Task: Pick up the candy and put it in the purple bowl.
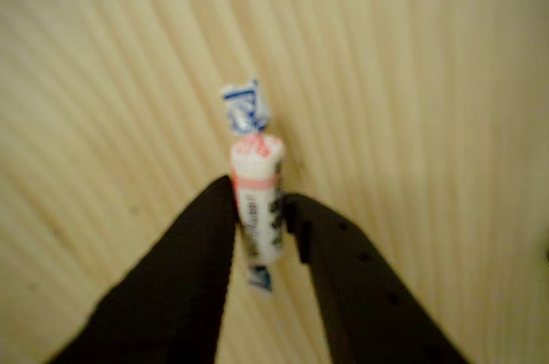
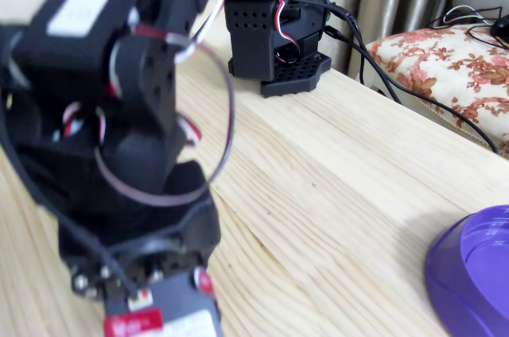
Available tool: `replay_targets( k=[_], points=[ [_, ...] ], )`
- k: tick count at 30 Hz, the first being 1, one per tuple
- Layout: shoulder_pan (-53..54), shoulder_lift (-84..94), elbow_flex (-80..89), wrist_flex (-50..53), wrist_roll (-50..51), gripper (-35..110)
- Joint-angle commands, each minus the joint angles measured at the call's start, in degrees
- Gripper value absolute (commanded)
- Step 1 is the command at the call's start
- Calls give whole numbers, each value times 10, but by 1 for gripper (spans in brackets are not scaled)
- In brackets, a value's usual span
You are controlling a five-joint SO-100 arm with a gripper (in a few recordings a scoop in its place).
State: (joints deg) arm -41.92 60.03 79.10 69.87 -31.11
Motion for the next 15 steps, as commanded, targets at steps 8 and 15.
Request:
replay_targets(
  k=[8,15],
  points=[
    [-42,415,169,-27,107,4],
    [-55,568,312,-137,165,4]
  ],
)
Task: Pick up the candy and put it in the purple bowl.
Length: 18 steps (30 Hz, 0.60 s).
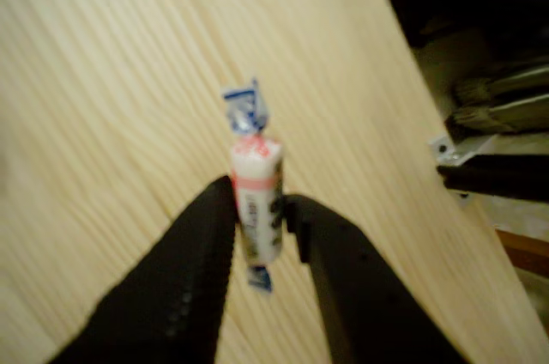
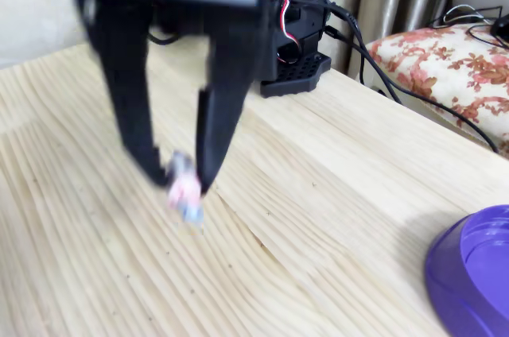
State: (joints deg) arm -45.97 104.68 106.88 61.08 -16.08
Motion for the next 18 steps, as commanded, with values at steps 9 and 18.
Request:
replay_targets(
  k=[9,18],
  points=[
    [-109,258,104,-112,32,3],
    [-225,281,99,-123,11,2]
  ],
)
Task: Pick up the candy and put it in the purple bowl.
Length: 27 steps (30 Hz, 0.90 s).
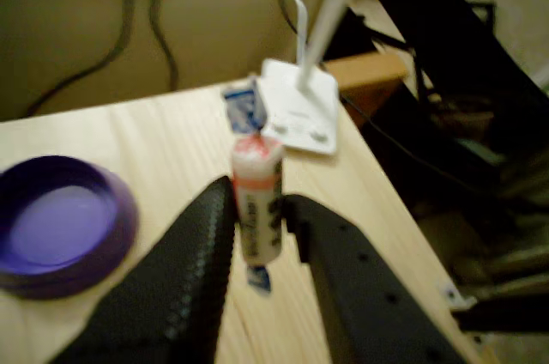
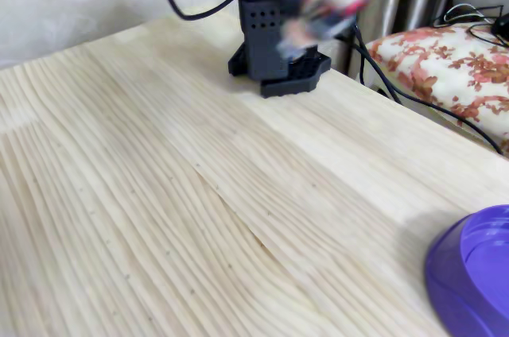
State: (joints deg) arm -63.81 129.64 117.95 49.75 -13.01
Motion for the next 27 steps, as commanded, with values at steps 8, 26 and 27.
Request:
replay_targets(
  k=[8,26,27],
  points=[
    [-109,-87,-81,11,-31,2],
    [-194,-490,-425,155,-32,1],
    [-196,-508,-443,168,-32,1]
  ],
)
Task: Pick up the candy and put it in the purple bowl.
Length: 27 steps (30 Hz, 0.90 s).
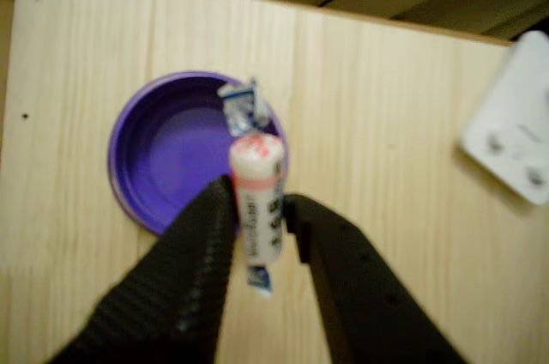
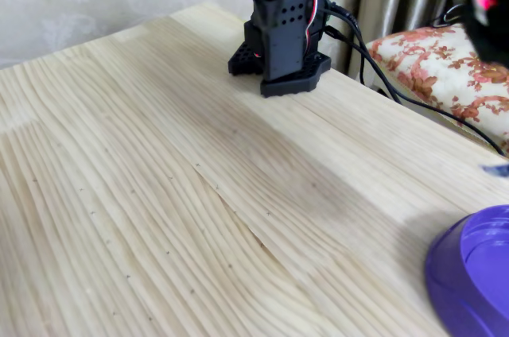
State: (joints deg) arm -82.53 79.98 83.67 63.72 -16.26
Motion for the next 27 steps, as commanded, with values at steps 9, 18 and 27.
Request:
replay_targets(
  k=[9,18,27],
  points=[
    [-53,-166,-248,119,24,1],
    [-66,-255,-344,177,40,1],
    [-54,-272,-372,182,47,1]
  ],
)
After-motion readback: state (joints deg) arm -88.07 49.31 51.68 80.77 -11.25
